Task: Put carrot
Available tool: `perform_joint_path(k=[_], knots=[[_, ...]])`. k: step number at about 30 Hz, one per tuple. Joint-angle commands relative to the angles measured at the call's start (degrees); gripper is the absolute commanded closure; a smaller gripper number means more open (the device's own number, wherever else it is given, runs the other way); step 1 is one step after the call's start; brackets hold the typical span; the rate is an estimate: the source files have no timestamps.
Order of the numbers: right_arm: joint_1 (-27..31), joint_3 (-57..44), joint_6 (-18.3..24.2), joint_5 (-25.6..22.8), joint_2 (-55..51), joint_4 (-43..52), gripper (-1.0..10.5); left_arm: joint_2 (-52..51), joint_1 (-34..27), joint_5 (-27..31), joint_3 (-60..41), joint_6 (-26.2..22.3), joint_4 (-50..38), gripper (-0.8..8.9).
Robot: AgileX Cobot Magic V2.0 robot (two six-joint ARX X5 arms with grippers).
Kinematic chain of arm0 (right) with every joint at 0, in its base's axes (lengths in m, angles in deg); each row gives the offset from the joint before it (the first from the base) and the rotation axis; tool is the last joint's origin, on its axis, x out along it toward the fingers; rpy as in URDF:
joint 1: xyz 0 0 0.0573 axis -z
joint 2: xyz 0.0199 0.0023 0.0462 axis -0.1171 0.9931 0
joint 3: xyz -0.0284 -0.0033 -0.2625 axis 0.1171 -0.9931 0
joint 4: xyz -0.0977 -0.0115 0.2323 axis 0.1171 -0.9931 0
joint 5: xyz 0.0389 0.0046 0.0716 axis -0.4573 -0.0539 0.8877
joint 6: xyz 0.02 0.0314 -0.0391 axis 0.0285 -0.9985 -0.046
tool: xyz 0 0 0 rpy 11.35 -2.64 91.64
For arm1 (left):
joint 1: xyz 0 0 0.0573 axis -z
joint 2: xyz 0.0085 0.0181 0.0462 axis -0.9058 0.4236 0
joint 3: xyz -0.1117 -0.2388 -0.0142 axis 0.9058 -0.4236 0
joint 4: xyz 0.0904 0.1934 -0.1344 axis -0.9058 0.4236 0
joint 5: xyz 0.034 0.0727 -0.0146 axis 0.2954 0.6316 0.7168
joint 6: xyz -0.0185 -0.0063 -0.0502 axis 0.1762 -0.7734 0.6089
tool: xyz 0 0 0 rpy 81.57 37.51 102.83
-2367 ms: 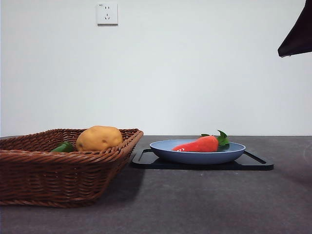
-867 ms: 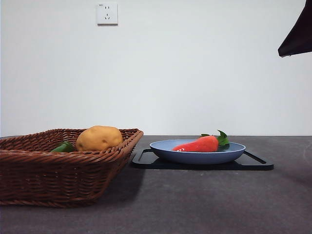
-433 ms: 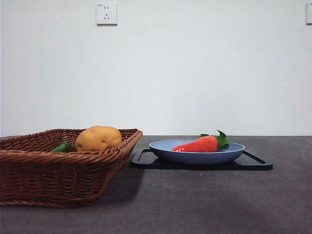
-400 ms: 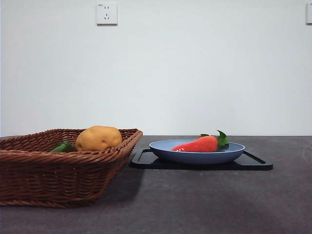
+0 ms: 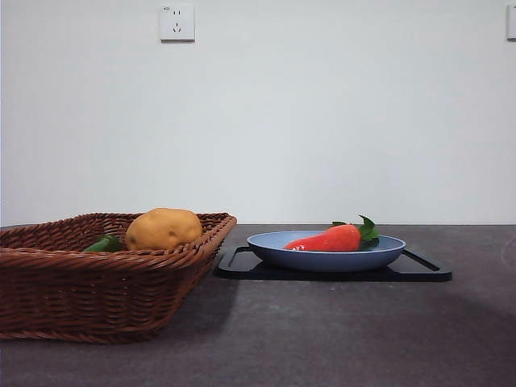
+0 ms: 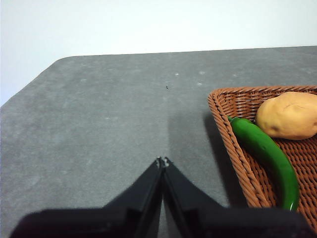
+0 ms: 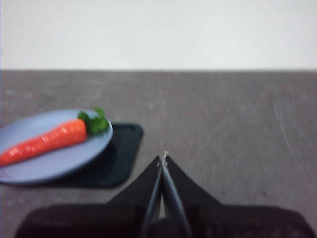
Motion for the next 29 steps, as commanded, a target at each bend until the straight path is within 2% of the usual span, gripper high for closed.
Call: perform_joint_path(k=[1,7,10,29], knots=[[0.44,-1.51,-1.66,0.11,-1.33,1.01,9.4,-0.24,-0.13,0.11,-0.61,0.33,-0.72,8.05],[0.61,-3.1,-2.16,-0.04,-2.6,-0.15,9.4,-0.24,-0.13,0.11,-0.61,0.33,-0.7,8.05],[0.61,-3.1,-4.04,-0.42,-2.6,-2.16,9.4,-0.24,-0.13,0.13,-0.61,0.33,-0.72,8.05],[0.59,-3.1,-4.02,-0.44,-2.47,-2.05,9.4,-0.24,-0.13,0.11,-0.61,0.33,-0.72,8.05]])
